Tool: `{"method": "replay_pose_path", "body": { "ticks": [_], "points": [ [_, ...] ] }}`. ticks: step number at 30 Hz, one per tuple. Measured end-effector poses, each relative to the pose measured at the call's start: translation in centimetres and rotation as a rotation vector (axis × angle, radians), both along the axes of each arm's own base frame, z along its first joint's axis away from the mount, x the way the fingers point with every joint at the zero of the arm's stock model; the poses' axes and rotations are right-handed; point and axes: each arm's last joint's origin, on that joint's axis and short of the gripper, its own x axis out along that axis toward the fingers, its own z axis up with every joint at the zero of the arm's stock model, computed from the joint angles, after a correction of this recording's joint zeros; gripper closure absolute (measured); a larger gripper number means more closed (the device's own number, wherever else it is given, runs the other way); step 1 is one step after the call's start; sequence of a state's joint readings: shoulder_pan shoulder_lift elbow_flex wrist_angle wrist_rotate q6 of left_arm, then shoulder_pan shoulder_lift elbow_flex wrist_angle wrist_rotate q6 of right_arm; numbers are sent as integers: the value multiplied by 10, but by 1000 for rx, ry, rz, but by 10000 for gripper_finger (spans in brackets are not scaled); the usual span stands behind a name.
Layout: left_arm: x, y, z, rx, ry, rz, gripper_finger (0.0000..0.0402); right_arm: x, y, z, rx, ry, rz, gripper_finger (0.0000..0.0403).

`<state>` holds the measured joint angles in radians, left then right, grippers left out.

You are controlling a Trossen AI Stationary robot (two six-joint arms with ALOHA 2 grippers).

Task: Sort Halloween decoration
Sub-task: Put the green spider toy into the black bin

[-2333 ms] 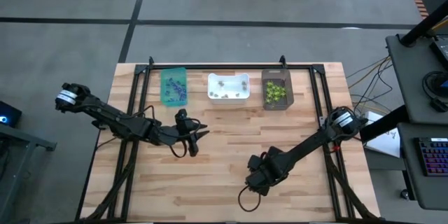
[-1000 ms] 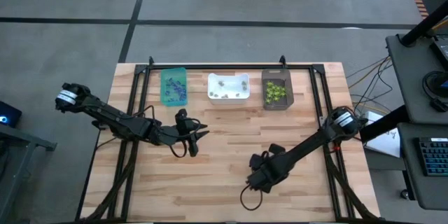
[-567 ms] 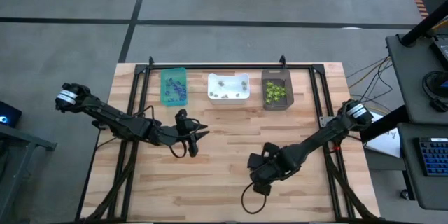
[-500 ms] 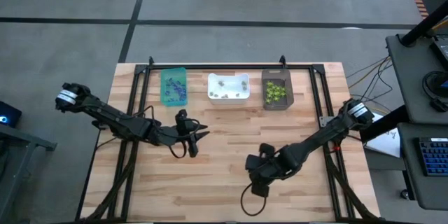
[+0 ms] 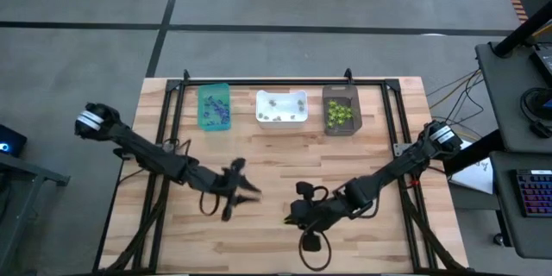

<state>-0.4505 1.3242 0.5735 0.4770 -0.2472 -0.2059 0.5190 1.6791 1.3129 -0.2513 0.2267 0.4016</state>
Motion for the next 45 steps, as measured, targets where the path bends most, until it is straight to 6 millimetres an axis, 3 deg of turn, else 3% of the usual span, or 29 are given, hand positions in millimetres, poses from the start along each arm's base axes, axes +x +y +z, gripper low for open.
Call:
{"method": "replay_pose_path", "body": {
  "ticks": [3,7,22,27,36,45],
  "points": [
    [7,-17,-3,22,-117,-139,309,4,0,3,-2,-83,14,390],
    [13,-29,-12,62,-196,-185,308,8,1,9,-7,-168,41,390],
    [22,-33,-23,53,-266,-158,232,12,-1,14,-9,-215,48,390],
    [25,-36,-28,72,-323,-162,223,14,-6,14,-14,-217,37,390],
    [26,-36,-28,92,-347,-163,257,17,-10,14,-18,-215,27,390],
    [27,-36,-27,109,-355,-164,336,17,-10,14,-18,-215,27,390]
  ]
}}
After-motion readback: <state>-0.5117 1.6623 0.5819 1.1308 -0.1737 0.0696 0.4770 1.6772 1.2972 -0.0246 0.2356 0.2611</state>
